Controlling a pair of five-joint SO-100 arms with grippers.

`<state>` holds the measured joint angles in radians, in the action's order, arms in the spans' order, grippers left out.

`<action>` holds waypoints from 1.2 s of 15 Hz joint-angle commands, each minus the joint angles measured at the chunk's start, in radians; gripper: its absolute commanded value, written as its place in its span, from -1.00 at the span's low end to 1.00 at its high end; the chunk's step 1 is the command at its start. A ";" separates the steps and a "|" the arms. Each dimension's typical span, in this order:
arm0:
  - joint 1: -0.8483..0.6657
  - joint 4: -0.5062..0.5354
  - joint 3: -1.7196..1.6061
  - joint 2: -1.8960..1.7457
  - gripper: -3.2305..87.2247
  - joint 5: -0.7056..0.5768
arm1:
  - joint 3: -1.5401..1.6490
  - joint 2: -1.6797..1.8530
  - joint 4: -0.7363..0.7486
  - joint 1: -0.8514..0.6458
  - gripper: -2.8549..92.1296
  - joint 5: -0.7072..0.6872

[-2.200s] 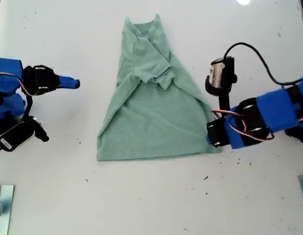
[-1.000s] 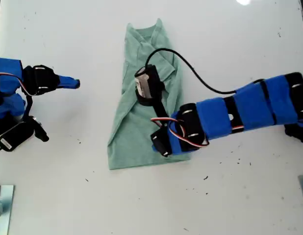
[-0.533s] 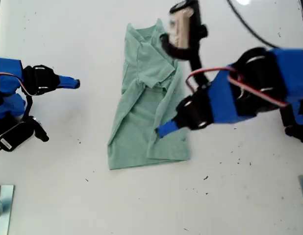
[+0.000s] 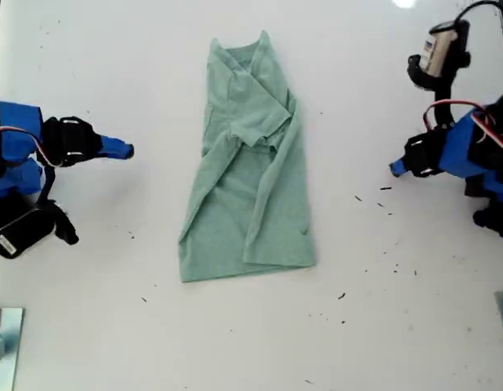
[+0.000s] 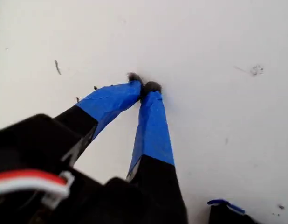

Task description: Fold t shirt

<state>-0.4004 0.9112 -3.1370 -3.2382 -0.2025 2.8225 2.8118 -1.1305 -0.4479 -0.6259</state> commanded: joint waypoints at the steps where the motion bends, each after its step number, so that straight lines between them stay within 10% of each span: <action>1: 0.112 0.094 0.298 0.216 -0.94 0.107 | 0.055 0.020 0.067 -0.066 -0.88 -0.040; 8: 0.457 0.630 1.626 1.224 -0.94 0.161 | 0.109 0.029 0.120 -0.092 -0.88 -0.046; 13: 0.468 0.614 1.661 1.493 -0.44 0.115 | 0.129 0.092 0.104 -0.092 -0.88 -0.044; 18: 0.446 0.299 1.355 1.677 -0.41 0.106 | 0.158 0.192 0.066 -0.081 -0.88 -0.041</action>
<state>0.0721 1.2870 -1.7564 -1.5877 -0.0828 2.9790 2.9836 -1.0523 -0.5277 -0.6627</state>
